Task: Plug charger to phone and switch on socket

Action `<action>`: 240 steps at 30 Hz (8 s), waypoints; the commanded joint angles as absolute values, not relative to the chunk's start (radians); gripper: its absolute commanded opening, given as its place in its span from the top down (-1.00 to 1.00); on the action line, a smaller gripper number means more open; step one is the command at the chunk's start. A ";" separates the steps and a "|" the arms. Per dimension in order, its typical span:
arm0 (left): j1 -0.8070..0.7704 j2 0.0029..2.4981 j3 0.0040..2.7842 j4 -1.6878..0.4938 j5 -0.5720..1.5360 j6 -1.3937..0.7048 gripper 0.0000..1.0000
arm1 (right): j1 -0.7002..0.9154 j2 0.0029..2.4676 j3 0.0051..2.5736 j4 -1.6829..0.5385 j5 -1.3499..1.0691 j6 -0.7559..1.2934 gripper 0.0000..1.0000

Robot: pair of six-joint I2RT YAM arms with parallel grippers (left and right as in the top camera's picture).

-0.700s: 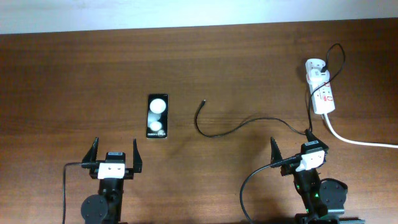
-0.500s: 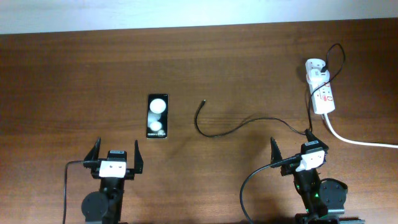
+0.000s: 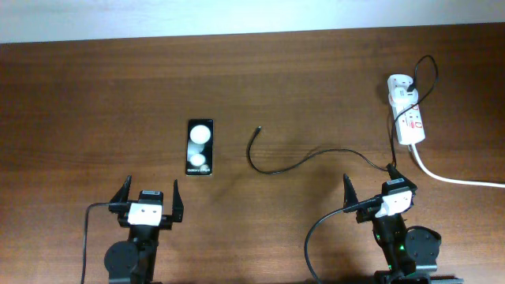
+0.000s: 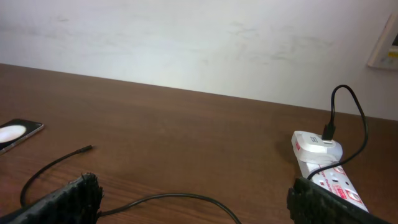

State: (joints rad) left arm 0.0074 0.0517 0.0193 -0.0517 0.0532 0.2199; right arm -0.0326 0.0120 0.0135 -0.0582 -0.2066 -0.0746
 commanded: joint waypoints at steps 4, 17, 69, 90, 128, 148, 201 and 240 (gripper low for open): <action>0.011 0.051 0.025 -0.046 0.069 0.195 -0.98 | -0.025 0.006 0.006 -0.060 -0.201 -0.070 -0.97; 0.011 0.677 0.405 -0.032 0.146 0.207 -0.98 | -0.025 0.006 0.006 -0.060 -0.201 -0.070 -0.97; -0.185 2.047 1.327 -0.700 0.009 -0.107 -0.97 | -0.025 0.006 0.006 -0.060 -0.201 -0.070 -0.97; -0.251 2.048 1.327 -0.722 -0.023 -0.172 -0.80 | -0.025 0.006 0.006 -0.060 -0.201 -0.070 -0.97; -0.250 2.047 1.612 -0.922 0.356 -0.255 -0.18 | -0.025 0.006 0.006 -0.060 -0.201 -0.070 -0.97; -0.187 2.047 1.612 -0.823 0.921 -0.719 0.45 | -0.025 0.006 0.006 -0.060 -0.201 -0.070 -0.97; -0.080 2.047 1.612 -0.824 1.164 -1.296 0.81 | -0.025 0.006 0.006 -0.060 -0.201 -0.070 -0.97; -0.080 2.047 1.612 -0.823 1.182 -1.414 0.91 | -0.025 0.006 0.006 -0.060 -0.201 -0.070 -0.97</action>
State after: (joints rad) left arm -0.0853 2.0499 1.5841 -0.8257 1.1450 -1.4010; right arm -0.0326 0.0120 0.0135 -0.0578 -0.2062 -0.0753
